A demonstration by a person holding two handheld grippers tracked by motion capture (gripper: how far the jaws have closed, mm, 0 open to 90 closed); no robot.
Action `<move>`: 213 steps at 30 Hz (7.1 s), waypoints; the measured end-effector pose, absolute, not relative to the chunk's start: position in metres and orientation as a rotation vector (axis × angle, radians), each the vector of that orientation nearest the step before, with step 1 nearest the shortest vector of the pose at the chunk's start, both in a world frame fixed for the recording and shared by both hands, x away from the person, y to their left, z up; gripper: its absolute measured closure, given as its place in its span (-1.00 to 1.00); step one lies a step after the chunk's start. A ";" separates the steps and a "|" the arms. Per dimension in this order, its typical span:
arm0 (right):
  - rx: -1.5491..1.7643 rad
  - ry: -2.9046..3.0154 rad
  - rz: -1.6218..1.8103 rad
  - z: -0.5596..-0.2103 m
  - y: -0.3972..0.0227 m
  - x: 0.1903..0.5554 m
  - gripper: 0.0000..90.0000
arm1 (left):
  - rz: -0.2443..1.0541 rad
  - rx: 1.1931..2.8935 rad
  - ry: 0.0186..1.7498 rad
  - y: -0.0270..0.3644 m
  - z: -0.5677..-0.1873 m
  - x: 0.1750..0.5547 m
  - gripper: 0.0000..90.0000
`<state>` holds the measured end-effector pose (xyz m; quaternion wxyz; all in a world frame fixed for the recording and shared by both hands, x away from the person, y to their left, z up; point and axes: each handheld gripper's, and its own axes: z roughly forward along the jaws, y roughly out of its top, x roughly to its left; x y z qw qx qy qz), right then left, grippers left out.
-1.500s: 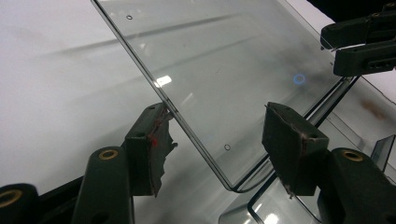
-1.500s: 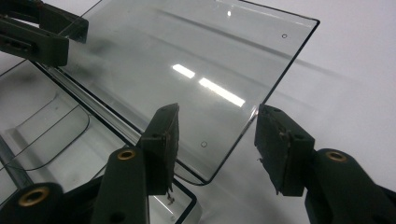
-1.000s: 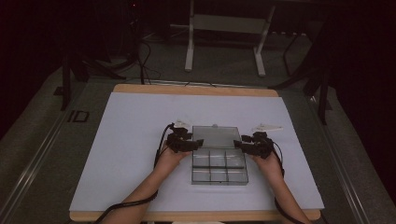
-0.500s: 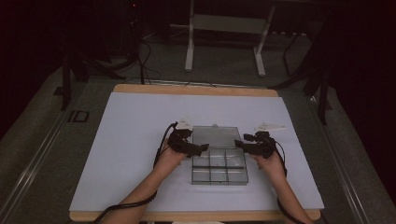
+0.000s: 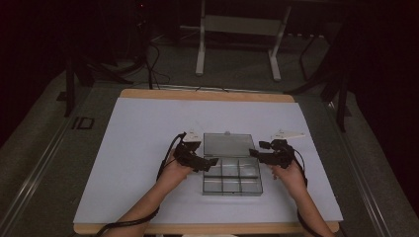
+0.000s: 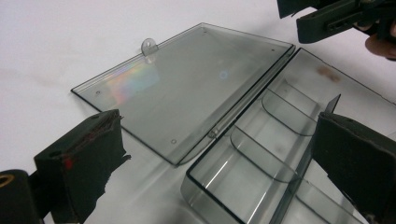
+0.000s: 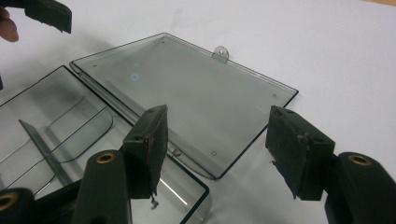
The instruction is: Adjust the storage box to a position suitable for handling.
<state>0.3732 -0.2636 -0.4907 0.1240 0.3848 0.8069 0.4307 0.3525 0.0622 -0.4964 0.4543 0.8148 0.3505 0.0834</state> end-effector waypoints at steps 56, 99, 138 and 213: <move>1.028 2.402 1.158 -0.511 -0.347 0.308 0.15 | 0.233 2.010 0.885 0.113 -0.526 0.292 -0.93; 0.989 2.483 0.948 -0.527 -0.325 0.320 0.97 | 0.236 1.988 0.903 0.119 -0.533 0.290 -0.93; 0.854 2.367 1.148 -0.450 -0.338 0.298 0.97 | 0.239 1.981 0.902 0.120 -0.533 0.289 -0.93; 0.426 2.547 1.401 -0.402 -0.235 0.298 0.97 | 0.271 1.939 0.850 0.123 -0.532 0.287 -0.93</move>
